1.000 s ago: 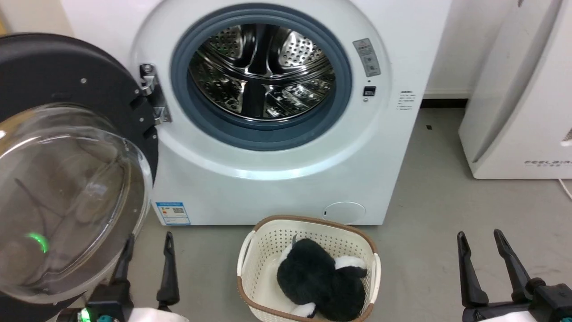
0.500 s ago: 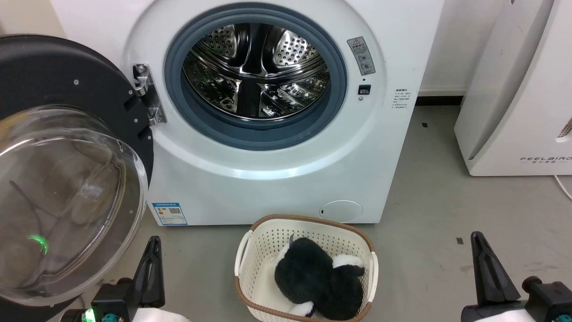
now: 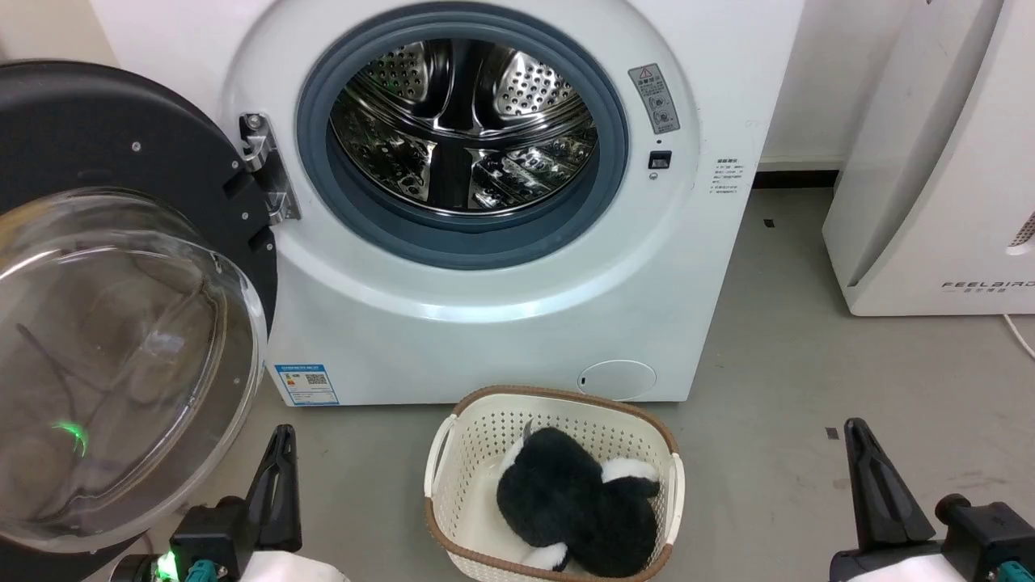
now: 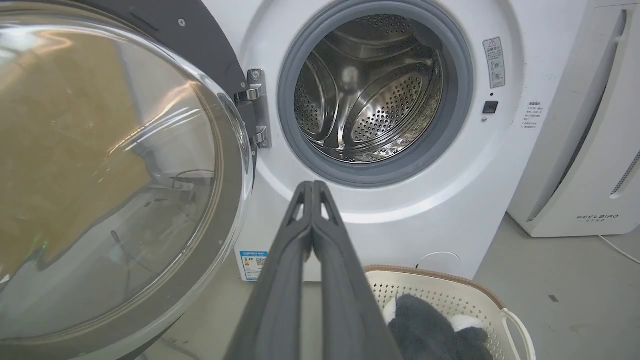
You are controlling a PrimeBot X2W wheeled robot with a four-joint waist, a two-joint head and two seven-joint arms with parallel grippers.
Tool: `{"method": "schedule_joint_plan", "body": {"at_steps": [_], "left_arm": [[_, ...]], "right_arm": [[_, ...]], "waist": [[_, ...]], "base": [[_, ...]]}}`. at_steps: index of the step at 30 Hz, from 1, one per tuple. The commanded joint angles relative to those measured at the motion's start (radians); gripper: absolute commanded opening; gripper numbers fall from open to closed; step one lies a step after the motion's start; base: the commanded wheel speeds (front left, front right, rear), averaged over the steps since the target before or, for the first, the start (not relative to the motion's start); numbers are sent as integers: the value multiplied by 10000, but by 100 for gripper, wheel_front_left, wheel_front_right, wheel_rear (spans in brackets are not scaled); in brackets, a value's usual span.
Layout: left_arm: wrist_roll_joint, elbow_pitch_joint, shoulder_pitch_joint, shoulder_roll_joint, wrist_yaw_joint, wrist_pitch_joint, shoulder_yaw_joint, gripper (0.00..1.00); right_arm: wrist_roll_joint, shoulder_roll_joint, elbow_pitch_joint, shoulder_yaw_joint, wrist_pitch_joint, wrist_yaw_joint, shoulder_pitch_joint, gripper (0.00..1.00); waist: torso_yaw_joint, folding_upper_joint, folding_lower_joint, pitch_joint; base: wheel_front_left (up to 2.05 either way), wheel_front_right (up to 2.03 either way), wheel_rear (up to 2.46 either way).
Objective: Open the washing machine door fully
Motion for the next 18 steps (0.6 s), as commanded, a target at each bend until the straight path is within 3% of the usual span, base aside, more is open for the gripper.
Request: {"method": "schedule_joint_plan", "body": {"at_steps": [1, 18], "left_arm": [[84, -63, -107, 4, 36, 67, -13, 0], [158, -157, -199, 6, 59, 420, -86, 0]], "right_arm": [[-59, 7, 10, 30, 77, 2, -140, 0], [-216, 11, 16, 107, 425, 3, -286, 0]], "waist": [[1, -1, 1, 5], [12, -1, 1, 58]], "base": [[0, 0, 0], [0, 0, 0]]}}
